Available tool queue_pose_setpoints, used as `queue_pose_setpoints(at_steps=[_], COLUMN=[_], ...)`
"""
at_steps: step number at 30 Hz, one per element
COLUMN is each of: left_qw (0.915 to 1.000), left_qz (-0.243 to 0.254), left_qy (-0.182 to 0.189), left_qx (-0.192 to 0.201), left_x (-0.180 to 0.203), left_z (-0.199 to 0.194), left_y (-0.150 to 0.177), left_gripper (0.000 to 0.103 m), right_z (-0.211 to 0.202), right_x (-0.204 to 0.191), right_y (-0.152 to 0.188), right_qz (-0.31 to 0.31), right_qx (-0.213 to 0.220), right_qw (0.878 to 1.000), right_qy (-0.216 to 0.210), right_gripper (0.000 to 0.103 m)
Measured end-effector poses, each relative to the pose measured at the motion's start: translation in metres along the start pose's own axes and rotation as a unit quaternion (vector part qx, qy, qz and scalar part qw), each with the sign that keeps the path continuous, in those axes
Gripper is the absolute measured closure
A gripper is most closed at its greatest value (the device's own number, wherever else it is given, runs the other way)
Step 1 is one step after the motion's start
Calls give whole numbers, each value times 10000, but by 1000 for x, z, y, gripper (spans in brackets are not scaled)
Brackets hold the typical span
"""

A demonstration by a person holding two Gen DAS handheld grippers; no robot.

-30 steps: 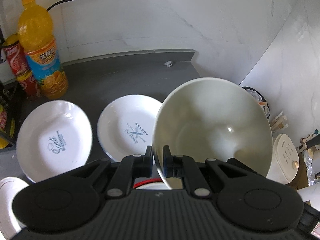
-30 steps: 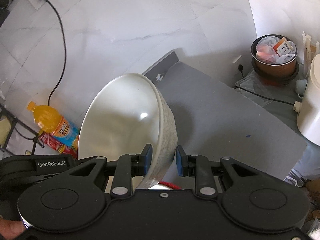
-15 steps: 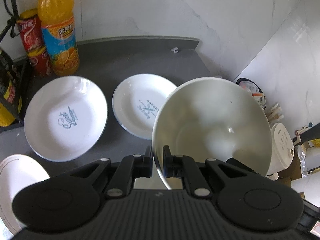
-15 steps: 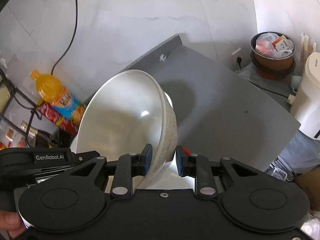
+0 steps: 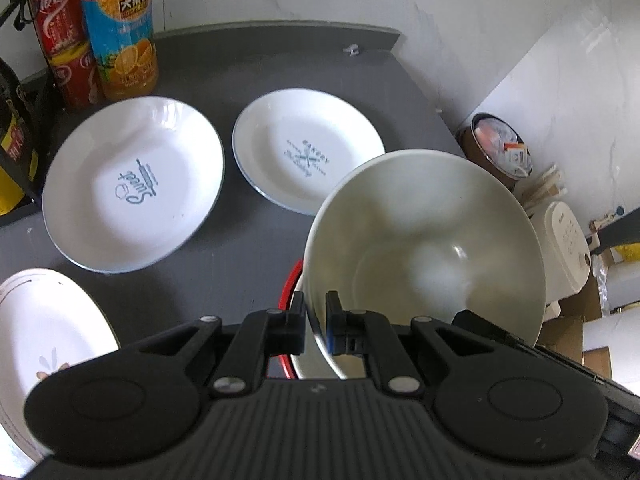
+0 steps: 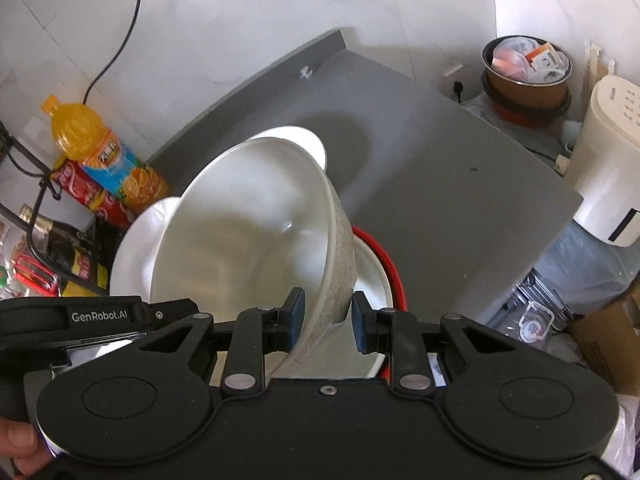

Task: Organize plates and bowls
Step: 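Lift the plain white bowl with both grippers and carry it to the stacked bowls, then lower the plain white bowl into the patterned bowl with both grippers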

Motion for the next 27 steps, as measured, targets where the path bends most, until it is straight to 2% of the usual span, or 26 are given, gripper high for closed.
queue_pose_setpoints(at_steps=[11, 27], left_qw=[9996, 9986], left_qz=[144, -55], left_qy=[-165, -368], left_qx=[-177, -373], left_x=[-1, 3], left_z=[1, 11], left_y=[11, 24], left_gripper=[95, 94], right_z=[5, 8], right_x=[2, 4], right_y=[11, 8], right_qz=[24, -282], right_qx=[-289, -428], right_qw=[9995, 9987], right_qy=[105, -5], right_gripper=[77, 72])
Point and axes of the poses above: each gripper's, at about its wrist camera, not at the fingertips, and z roughly the way its jaws point, x to its right, y to its underside, the point moved 2 cm from there along z, roughly the way its jaws point, and after that the axes turned 5 degrees about -y, right-handed, at the moved point
